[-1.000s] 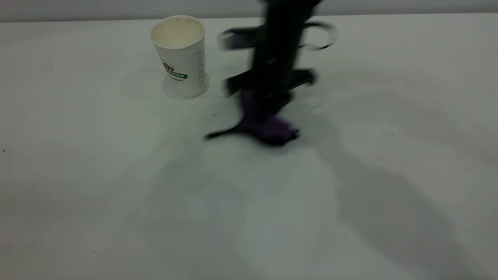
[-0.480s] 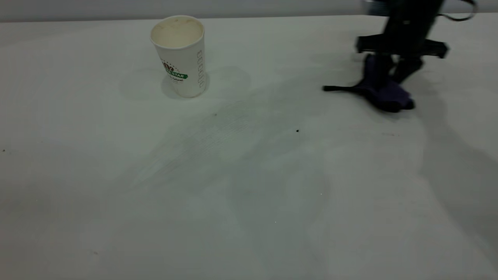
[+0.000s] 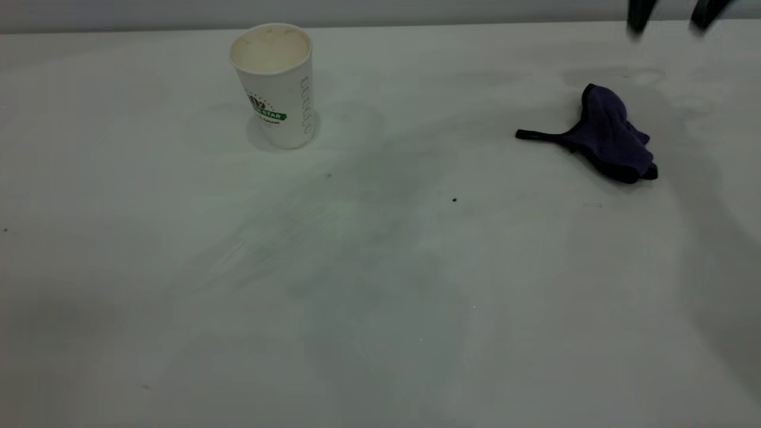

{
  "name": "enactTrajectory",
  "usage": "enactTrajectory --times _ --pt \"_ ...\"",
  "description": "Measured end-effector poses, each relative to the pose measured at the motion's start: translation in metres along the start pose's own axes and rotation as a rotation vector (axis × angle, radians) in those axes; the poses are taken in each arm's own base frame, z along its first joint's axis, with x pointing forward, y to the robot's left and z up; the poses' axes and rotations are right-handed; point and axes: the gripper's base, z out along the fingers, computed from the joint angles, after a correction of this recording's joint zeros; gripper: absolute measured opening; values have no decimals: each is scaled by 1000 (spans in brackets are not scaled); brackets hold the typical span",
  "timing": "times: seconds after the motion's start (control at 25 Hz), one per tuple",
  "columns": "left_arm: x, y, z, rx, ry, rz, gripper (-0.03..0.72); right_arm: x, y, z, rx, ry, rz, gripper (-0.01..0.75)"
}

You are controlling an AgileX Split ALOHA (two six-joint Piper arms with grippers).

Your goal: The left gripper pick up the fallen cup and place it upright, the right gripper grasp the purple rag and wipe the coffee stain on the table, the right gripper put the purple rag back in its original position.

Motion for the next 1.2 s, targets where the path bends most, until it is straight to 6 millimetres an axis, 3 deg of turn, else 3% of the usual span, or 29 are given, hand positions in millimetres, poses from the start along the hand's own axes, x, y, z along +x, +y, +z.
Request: enactTrajectory --times 0.12,0.28,0.44,0.56,0.72,1.08,1.2 --pt "0 0 0 0 0 0 382 4 10 -59 -2 -98 -25 726" --pt "0 0 0 0 0 1 382 32 36 -139 -15 -215 -79 724" --pt "0 0 0 0 0 1 382 90 62 -211 -26 -307 -151 719" --pt "0 0 0 0 0 0 382 135 73 -244 -39 -352 -205 713" --pt "0 0 0 0 0 0 382 181 72 -259 -42 -367 -231 710" --pt "0 0 0 0 0 0 382 258 54 -223 10 -241 -235 698" --pt "0 0 0 0 0 0 382 294 48 -214 15 -232 -236 695"
